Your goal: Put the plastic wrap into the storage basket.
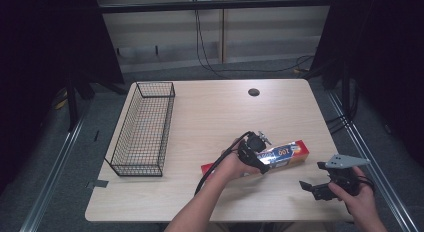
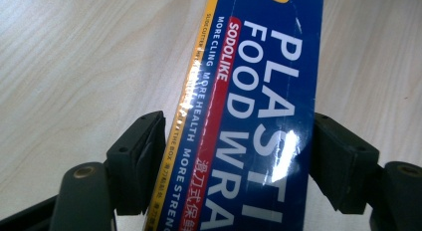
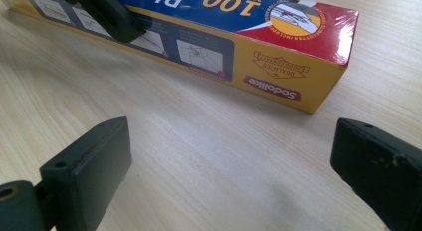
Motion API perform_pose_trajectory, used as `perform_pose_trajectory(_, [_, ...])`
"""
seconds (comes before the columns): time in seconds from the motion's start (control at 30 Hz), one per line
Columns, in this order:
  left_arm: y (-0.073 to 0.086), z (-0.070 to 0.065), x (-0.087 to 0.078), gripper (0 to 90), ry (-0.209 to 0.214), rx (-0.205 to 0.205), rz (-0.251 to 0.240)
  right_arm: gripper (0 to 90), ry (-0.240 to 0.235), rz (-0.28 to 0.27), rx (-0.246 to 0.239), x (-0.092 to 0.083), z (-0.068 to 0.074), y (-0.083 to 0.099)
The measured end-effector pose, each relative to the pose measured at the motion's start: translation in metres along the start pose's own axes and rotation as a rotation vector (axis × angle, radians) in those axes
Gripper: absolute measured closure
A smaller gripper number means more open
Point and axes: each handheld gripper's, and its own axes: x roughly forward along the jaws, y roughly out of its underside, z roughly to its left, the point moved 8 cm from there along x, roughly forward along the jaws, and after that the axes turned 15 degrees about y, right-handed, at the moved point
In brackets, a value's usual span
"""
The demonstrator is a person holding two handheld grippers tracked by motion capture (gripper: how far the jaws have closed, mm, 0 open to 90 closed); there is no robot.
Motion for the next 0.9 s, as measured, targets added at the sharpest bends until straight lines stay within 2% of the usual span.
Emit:
perform_pose_trajectory(0.03, [0.0,0.001,0.0,31.6,-0.004,0.014,0.014,2.3,0.001,-0.003,0.0,0.0,0.0,0.0])
perform_pose_trajectory(0.2, [-0.001,0.0,0.0,35.9,-0.006,0.015,0.029,2.3,-0.001,-0.003,0.0,0.0,0.0,0.0])
perform_pose_trajectory(0.23, [-0.001,-0.001,-0.001,36.7,-0.009,0.007,0.034,2.3,-0.001,-0.005,-0.002,0.0,0.0,0.0])
perform_pose_trajectory(0.27, [0.0,-0.002,-0.002,37.3,-0.005,-0.017,0.048,2.3,0.0,-0.005,-0.003,0.0,-0.001,0.0])
perform_pose_trajectory(0.3, [0.001,-0.002,-0.003,38.3,-0.005,-0.011,0.06,2.3,-0.001,-0.004,0.004,0.0,0.0,-0.001])
perform_pose_trajectory(0.33, [0.001,-0.004,-0.003,38.9,0.006,-0.033,0.058,2.3,-0.002,-0.009,0.002,0.0,-0.001,-0.001])
perform_pose_trajectory(0.37, [0.002,-0.003,-0.005,39.4,0.006,-0.036,0.072,2.3,-0.001,-0.01,0.006,0.0,-0.001,-0.001])
perform_pose_trajectory(0.47, [0.003,-0.004,-0.01,41.5,0.01,-0.099,0.069,2.3,-0.002,-0.009,0.004,0.0,-0.002,-0.001])
perform_pose_trajectory(0.53, [0.003,-0.003,-0.015,41.9,0.006,-0.122,0.068,2.3,-0.002,-0.012,0.006,-0.001,-0.002,-0.001])
perform_pose_trajectory(0.6, [0.003,-0.002,-0.019,42.2,-0.006,-0.116,0.069,2.3,-0.003,-0.018,0.005,-0.001,-0.002,-0.002])
perform_pose_trajectory(0.73, [0.002,0.0,-0.028,42.4,-0.014,-0.145,0.06,2.3,0.0,-0.017,0.013,-0.002,-0.002,-0.003])
perform_pose_trajectory(0.77, [0.002,0.0,-0.032,42.4,-0.015,-0.162,0.057,2.3,0.001,-0.016,0.012,-0.002,-0.002,-0.002])
perform_pose_trajectory(0.9, [0.002,0.004,-0.042,42.4,-0.035,-0.184,0.044,2.3,0.0,-0.02,0.011,-0.002,-0.002,-0.003])
